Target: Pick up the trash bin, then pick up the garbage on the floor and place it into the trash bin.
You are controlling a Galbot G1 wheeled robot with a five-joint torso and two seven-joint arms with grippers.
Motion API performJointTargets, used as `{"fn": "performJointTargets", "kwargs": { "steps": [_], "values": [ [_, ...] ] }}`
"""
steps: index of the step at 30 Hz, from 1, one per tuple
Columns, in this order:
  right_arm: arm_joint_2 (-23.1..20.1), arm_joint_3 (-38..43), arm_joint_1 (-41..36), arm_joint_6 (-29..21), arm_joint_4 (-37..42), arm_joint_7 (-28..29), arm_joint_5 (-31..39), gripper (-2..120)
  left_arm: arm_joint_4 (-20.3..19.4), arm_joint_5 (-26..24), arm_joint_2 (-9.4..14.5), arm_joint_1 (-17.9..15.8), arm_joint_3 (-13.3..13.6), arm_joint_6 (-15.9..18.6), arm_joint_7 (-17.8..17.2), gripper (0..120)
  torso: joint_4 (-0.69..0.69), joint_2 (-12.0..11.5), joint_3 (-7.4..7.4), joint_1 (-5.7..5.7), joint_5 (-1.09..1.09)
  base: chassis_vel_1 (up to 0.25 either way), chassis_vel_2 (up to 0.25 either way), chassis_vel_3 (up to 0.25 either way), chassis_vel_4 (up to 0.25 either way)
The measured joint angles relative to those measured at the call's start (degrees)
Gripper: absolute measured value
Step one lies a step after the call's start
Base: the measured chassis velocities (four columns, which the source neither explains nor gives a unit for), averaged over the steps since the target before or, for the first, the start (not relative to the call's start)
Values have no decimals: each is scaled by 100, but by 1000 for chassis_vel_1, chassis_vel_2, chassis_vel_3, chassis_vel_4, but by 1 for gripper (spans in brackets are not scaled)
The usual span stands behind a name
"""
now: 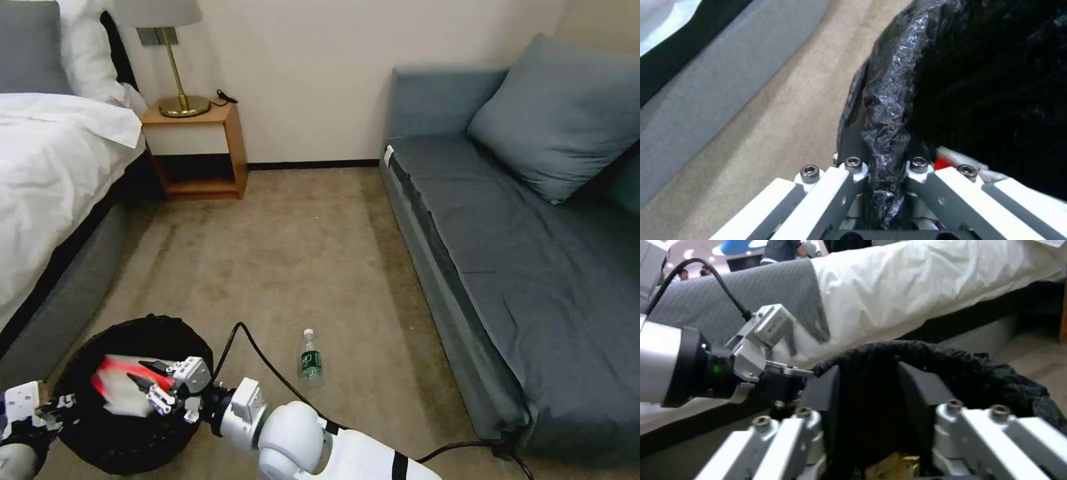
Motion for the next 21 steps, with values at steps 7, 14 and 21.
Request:
{"fn": "performJointTargets", "kwargs": {
  "steps": [7,14,21],
  "values": [
    [-180,320,-126,-161,127,215,-20,66,102,-9,19,-42,-34,-2,2,4,0,0,0,0,0,0,0,0,0],
    [-501,681,-93,-511,178,866,100,88,178,-12,36,-84,-55,-2,2,4,0,0,0,0,1,0,0,0,0],
    [-867,886,219,-1542,-387,1608,218,100,221,-23,32,-68,-132,-13,7,4,-1,0,0,0,1,0,0,0,0]
  ]
}}
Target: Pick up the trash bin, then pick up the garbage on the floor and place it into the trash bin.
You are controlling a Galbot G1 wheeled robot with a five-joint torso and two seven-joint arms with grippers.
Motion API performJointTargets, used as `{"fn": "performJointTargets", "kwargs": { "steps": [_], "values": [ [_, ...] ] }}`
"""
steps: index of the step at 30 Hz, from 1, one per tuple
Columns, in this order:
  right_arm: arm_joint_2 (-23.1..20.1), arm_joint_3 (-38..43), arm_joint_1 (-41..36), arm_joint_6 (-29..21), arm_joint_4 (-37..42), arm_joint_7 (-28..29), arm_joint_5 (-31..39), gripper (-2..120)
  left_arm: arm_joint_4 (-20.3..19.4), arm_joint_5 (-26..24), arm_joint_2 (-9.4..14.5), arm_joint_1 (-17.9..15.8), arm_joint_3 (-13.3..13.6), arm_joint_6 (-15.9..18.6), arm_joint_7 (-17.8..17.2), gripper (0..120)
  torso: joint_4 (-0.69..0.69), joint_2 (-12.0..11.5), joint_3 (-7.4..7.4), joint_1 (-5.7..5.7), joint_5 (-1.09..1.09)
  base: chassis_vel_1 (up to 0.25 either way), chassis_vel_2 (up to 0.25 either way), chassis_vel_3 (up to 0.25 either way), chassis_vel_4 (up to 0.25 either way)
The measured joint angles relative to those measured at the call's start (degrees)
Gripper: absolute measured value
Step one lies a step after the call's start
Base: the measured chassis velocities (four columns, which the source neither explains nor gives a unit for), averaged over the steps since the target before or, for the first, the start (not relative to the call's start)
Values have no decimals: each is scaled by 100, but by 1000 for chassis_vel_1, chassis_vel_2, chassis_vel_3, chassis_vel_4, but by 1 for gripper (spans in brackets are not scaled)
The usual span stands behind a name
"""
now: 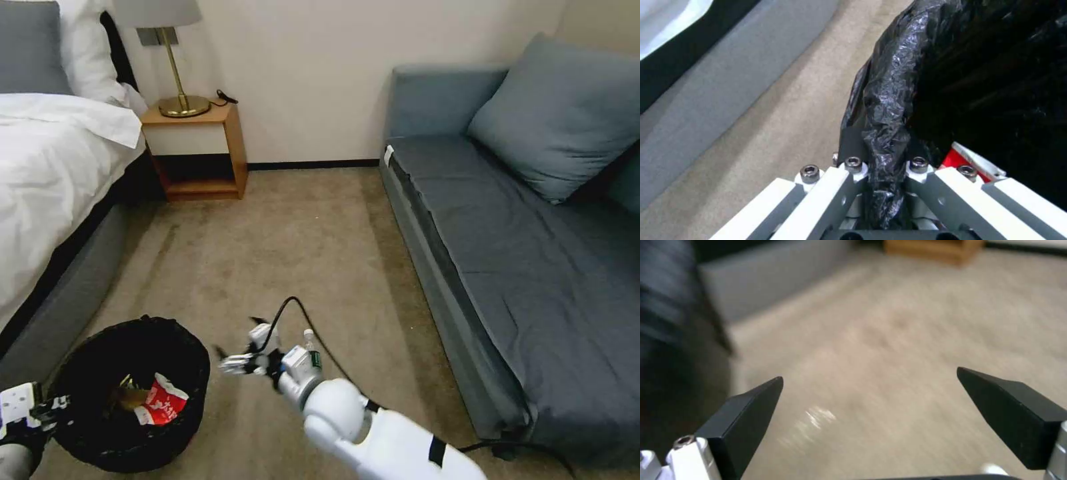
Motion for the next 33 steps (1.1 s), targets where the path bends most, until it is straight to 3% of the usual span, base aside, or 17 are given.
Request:
{"fn": "performJointTargets", "kwargs": {
  "steps": [10,21,33],
  "values": [
    [343,177,285,-526,-1336,310,245,100,13,-93,-11,93,-164,-16,11,4,1,0,0,0,0,0,0,0,0],
    [641,363,474,-615,-2475,312,142,100,12,-97,-40,100,-161,-20,14,4,1,0,0,0,-1,0,0,0,0],
    [869,435,518,-628,-3143,184,139,99,16,-88,-48,90,-151,-20,13,4,1,0,0,0,-1,0,0,0,0]
  ]
}}
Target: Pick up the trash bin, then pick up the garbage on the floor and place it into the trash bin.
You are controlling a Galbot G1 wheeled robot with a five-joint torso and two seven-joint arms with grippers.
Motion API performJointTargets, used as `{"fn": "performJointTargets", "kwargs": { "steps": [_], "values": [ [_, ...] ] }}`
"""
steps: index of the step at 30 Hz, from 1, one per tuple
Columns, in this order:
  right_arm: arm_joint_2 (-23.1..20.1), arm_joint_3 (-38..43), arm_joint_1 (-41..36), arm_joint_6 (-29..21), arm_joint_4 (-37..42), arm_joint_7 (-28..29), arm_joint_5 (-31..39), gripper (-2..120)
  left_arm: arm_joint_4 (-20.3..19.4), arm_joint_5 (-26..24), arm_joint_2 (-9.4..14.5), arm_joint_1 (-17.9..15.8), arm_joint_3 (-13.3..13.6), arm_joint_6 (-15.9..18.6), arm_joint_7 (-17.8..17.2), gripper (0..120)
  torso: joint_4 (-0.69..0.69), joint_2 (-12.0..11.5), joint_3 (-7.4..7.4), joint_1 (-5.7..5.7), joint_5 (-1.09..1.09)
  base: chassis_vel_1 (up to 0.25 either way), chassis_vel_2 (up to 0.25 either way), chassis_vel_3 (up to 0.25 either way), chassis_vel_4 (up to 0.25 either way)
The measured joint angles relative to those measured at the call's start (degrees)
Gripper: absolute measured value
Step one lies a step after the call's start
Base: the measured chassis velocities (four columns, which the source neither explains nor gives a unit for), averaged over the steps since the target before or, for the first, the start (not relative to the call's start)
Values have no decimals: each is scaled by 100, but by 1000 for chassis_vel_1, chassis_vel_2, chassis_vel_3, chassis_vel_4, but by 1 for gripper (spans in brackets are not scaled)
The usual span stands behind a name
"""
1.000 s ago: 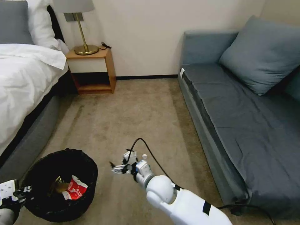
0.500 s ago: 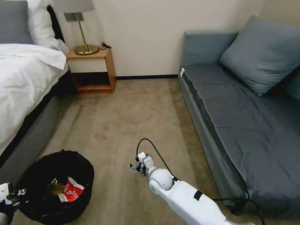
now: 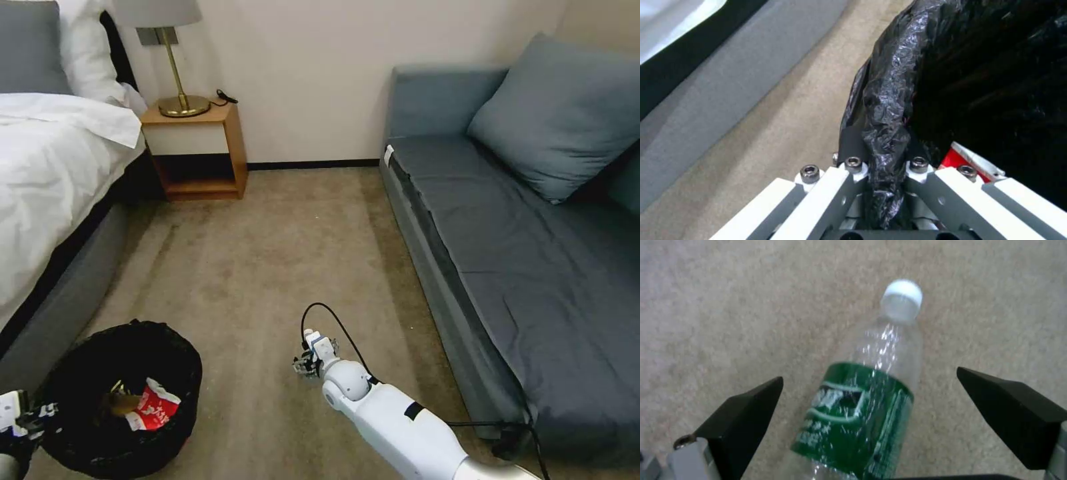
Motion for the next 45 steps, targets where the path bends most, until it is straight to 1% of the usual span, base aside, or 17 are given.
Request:
{"fn": "performJointTargets", "kwargs": {
  "steps": [2,4,5,10,11,14,16,19,21,25,31,35,36,37,41,42,45],
  "values": [
    [47,22,1,7,-152,-20,-42,99,8,-1,0,4,-5,0,0,4,0,0,0,0,0,0,0,0,0],
    [90,76,2,60,-289,-37,-74,92,17,-6,2,11,-15,-4,0,4,0,0,0,0,0,0,0,0,0],
    [90,76,2,60,-289,-37,-74,92,17,-6,2,11,-15,-4,0,4,0,0,0,0,0,0,0,0,0],
    [43,65,-17,74,-240,-63,23,68,35,-14,11,-4,-5,-17,-8,4,0,0,0,0,0,0,0,0,0],
    [43,65,-17,74,-240,-63,23,68,35,-14,11,-4,-5,-17,-8,4,0,0,0,0,0,0,0,0,0],
    [27,42,-45,74,-207,-78,23,55,27,-16,10,-14,9,-17,-9,4,0,0,0,0,0,0,0,0,0],
    [21,37,-56,78,-196,-80,20,51,24,-17,9,-14,9,-17,-9,4,0,0,0,0,0,0,0,0,0],
    [3,20,-84,90,-163,-82,3,38,21,-18,9,-10,9,-17,-9,4,0,0,0,0,0,0,0,0,0],
    [-2,17,-91,91,-154,-82,-3,35,21,-18,7,-7,9,-17,-9,4,0,0,0,0,0,0,0,0,0],
    [-12,37,-130,106,-107,-86,-52,23,19,-18,-7,-8,8,-17,-10,4,0,0,0,0,0,0,0,0,0],
    [-142,91,-219,142,222,-45,50,22,13,-19,-8,-14,7,-18,-12,4,0,0,0,0,0,0,0,0,0],
    [-292,178,-269,396,681,-24,185,22,-8,-27,-8,-17,6,-17,-12,4,0,0,0,0,0,0,0,0,0],
    [-381,193,-299,501,955,-26,230,22,-23,-28,-11,-16,6,-17,-12,4,0,0,0,0,0,0,0,0,0],
    [-381,193,-299,501,955,-26,230,22,-23,-28,-11,-16,6,-17,-12,4,0,0,0,0,0,0,0,0,0],
    [-749,121,-431,877,2167,-108,489,22,-67,-29,-35,-2,16,-12,-13,4,0,0,0,0,1,0,0,0,0],
    [-749,121,-431,877,2167,-108,489,22,-67,-29,-35,-2,16,-12,-13,4,0,0,0,0,1,0,0,0,0],
    [-952,-9,-491,1192,2994,-296,538,22,-84,-29,-46,2,20,-10,-14,4,-1,0,0,0,-1,0,0,0,0]
  ]
}}
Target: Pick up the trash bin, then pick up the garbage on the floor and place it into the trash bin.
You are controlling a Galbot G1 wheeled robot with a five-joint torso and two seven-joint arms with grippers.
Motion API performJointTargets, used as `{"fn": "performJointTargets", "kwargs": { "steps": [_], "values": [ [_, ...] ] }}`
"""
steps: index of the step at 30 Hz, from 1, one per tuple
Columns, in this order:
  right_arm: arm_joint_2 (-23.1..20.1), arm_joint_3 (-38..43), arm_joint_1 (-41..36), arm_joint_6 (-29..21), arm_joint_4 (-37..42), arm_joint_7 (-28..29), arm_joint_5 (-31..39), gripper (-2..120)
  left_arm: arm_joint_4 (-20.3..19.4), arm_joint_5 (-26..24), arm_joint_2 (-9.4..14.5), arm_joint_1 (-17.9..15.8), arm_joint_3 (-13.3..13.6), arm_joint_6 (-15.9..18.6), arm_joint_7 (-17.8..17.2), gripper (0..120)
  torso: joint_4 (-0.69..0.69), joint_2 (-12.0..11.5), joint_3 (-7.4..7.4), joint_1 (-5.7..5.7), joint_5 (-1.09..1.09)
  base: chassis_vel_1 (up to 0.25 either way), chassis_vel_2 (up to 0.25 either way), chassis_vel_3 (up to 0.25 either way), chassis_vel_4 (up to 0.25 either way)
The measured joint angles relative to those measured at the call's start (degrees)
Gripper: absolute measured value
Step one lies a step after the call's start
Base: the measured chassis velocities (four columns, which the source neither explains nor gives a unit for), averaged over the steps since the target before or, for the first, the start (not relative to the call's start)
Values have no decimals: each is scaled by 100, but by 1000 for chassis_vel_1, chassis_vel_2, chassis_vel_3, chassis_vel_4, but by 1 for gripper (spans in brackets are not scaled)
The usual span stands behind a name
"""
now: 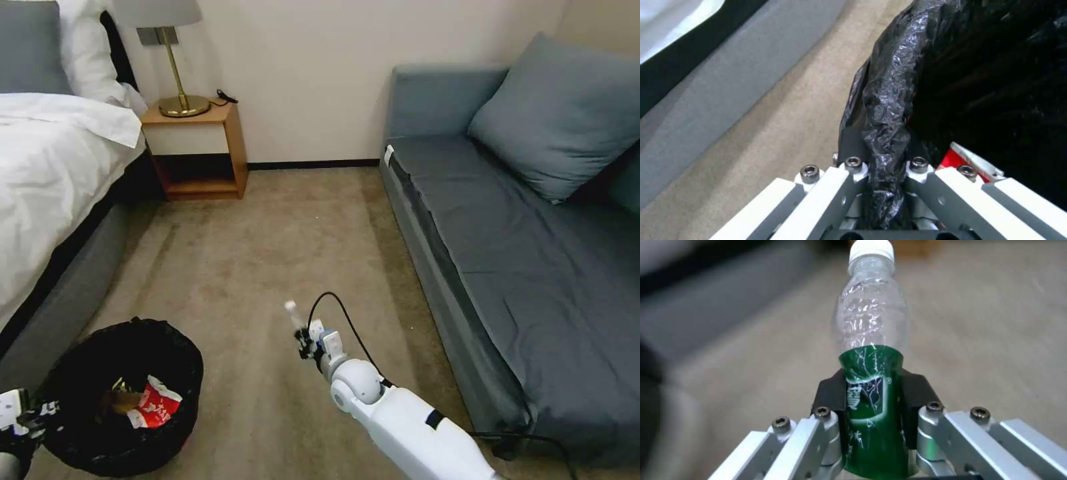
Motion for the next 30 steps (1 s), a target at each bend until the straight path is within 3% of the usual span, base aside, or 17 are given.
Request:
{"fn": "performJointTargets", "kwargs": {
  "steps": [4,12,23,27,30],
  "values": [
    [9,-178,-4,342,519,-189,43,22,-23,0,-35,8,19,1,0,4,0,0,0,1,0,0,0,0,0],
    [452,-813,69,738,1004,-606,-69,22,-113,16,-71,12,69,9,-7,4,1,0,0,0,0,0,0,0,0],
    [1280,-1443,231,890,347,-739,-573,22,-219,29,-120,53,68,17,-11,4,1,0,0,0,-1,0,0,0,0],
    [1377,-1497,222,889,205,-707,-588,22,-237,24,-120,61,52,18,-11,4,1,0,0,0,-1,0,0,0,0],
    [1372,-1512,206,891,175,-699,-596,31,-240,20,-127,65,49,19,-11,4,1,0,0,0,0,0,0,0,0]
  ]
}}
